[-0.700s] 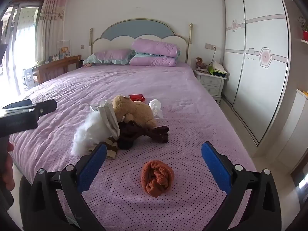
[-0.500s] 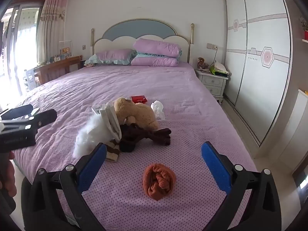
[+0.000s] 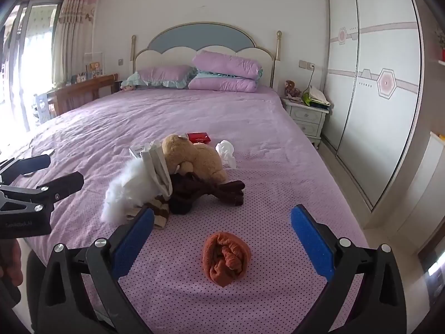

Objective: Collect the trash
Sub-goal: 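Move the right tool toward the rolled orange-brown towel on the bed, then close the right gripper on the orange-brown towel while the left tool approaches the white fluffy toy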

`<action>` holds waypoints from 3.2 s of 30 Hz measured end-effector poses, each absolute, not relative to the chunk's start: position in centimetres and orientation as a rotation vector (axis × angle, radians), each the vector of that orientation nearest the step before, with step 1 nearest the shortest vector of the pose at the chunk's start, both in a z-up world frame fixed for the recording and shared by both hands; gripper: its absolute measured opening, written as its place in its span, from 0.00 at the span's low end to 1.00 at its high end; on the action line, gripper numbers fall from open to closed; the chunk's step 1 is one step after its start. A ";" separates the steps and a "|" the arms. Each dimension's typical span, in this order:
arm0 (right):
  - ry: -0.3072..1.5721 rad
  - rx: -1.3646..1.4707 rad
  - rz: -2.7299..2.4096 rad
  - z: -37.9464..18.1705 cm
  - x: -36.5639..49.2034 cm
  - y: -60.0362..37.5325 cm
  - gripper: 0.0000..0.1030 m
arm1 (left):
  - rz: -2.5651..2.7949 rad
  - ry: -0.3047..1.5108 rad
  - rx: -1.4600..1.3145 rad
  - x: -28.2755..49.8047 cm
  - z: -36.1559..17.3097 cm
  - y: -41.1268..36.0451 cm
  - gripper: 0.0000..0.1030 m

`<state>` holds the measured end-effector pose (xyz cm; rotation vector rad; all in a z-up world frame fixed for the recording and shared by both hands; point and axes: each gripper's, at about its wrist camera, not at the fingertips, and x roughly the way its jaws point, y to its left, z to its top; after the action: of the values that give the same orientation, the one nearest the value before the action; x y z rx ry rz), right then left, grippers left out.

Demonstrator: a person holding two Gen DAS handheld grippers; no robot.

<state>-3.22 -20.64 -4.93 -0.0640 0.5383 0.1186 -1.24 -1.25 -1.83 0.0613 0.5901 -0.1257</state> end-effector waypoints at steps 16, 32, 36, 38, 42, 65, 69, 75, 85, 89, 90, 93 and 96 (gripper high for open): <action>0.542 -0.034 0.109 -4.9 -3.4 -21.1 0.92 | -0.135 0.603 0.065 -0.7 -2.7 -1.9 0.96; 0.549 -0.012 0.114 -5.0 -3.3 -21.7 0.92 | -0.155 0.606 0.081 -0.2 -3.0 -2.7 0.96; 0.550 -0.015 0.117 -4.9 -3.2 -21.7 0.92 | -0.159 0.607 0.084 -0.1 -3.1 -2.7 0.96; 0.549 -0.020 0.120 -4.9 -3.0 -21.6 0.92 | -0.160 0.607 0.084 0.0 -3.1 -2.6 0.96; 0.550 -0.024 0.129 -4.8 -2.9 -21.4 0.92 | -0.158 0.609 0.082 0.2 -3.2 -2.4 0.96; 0.574 -0.033 0.130 -5.6 -2.4 -21.2 0.92 | -0.164 0.632 0.079 0.3 -3.9 -2.6 0.96; 0.581 -0.034 0.139 -6.0 -2.4 -21.2 0.92 | -0.165 0.643 0.073 0.6 -4.4 -2.7 0.96; 0.603 -0.046 0.132 -6.8 -2.1 -21.3 0.92 | -0.175 0.659 0.070 0.8 -5.3 -3.1 0.96; 0.710 -0.054 0.129 -9.7 -0.4 -21.8 0.70 | -0.180 0.684 0.072 1.3 -6.7 -3.4 0.96; 0.738 -0.060 0.125 -10.6 0.0 -21.9 0.70 | -0.183 0.691 0.072 1.4 -7.0 -3.6 0.96; 0.741 -0.062 0.126 -10.6 0.1 -21.9 0.70 | -0.185 0.692 0.074 1.5 -7.0 -3.7 0.96; 0.751 -0.076 0.123 -10.9 0.3 -21.6 0.60 | -0.189 0.696 0.077 1.6 -7.1 -3.9 0.96; 0.768 -0.044 0.168 -11.1 0.4 -21.7 0.48 | -0.195 0.696 0.082 1.6 -7.1 -4.3 0.96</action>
<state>0.43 -21.73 -11.12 -0.0442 0.7684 0.1684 1.60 -4.25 -7.11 0.0816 0.6963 -0.1947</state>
